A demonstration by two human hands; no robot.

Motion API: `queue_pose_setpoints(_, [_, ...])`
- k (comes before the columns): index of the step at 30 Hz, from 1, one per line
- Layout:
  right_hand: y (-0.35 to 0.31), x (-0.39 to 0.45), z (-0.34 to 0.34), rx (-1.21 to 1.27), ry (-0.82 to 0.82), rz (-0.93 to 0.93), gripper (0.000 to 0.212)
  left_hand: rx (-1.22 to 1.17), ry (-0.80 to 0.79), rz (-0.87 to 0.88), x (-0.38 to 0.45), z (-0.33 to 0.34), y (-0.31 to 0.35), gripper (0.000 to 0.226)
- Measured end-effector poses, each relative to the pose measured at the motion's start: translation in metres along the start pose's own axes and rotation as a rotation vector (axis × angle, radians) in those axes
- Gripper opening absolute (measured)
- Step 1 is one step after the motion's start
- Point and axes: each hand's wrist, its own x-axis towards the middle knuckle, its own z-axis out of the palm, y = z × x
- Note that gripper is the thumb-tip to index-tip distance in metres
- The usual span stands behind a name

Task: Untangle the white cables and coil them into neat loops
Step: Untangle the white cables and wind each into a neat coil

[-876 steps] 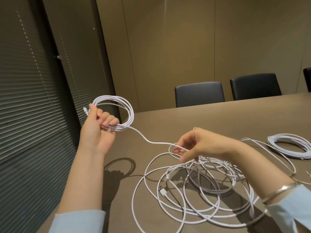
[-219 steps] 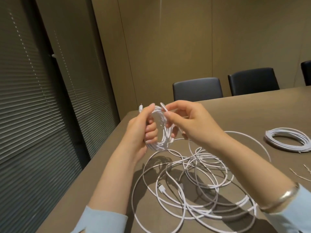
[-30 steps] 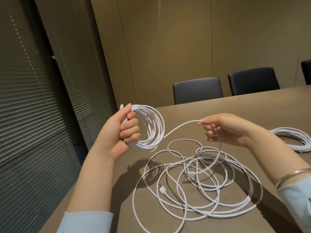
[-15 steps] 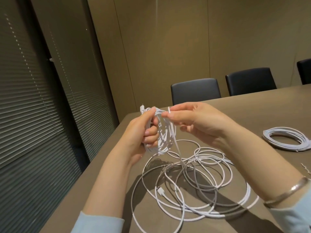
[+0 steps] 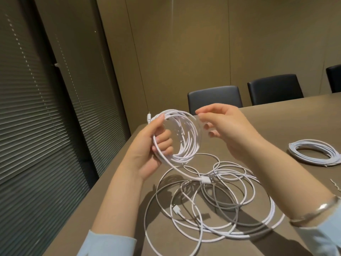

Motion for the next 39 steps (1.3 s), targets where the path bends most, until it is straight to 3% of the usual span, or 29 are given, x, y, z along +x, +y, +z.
queue_pose_setpoints(2, [0.007,0.003,-0.001,-0.082,0.017,0.015,0.023,-0.109,-0.063,-0.009,0.0,-0.007,0.003,0.043])
queue_pose_setpoints(5, [0.016,0.004,0.003,-0.058,-0.145,0.058,0.045,-0.194,-0.212,-0.046,-0.001,-0.014,0.003,0.044])
queue_pose_setpoints(10, [0.022,-0.001,0.013,0.139,-0.421,0.221,0.066,-0.253,-0.344,-0.102,-0.001,-0.016,0.0,0.046])
queue_pose_setpoints(13, [0.022,-0.005,0.013,0.455,-0.493,0.395,0.063,-0.29,-0.328,-0.129,-0.001,-0.017,0.0,0.044])
queue_pose_setpoints(18, [0.022,-0.007,0.014,0.749,-0.455,0.407,0.049,-0.232,-0.198,-0.174,-0.001,-0.011,0.003,0.043])
queue_pose_setpoints(21, [0.025,-0.006,0.02,0.824,-0.377,0.448,0.052,-0.189,-0.117,-0.176,0.001,-0.005,0.001,0.042])
queue_pose_setpoints(27, [0.029,-0.006,0.023,0.798,-0.245,0.513,0.05,-0.144,-0.066,-0.218,0.002,0.0,-0.005,0.036])
queue_pose_setpoints(33, [0.028,-0.006,0.021,0.725,-0.219,0.522,0.027,-0.109,0.005,-0.25,0.004,-0.002,-0.005,0.021])
queue_pose_setpoints(39, [0.029,-0.006,0.023,0.631,-0.233,0.508,0.027,-0.009,0.097,-0.244,0.002,0.0,-0.007,0.023])
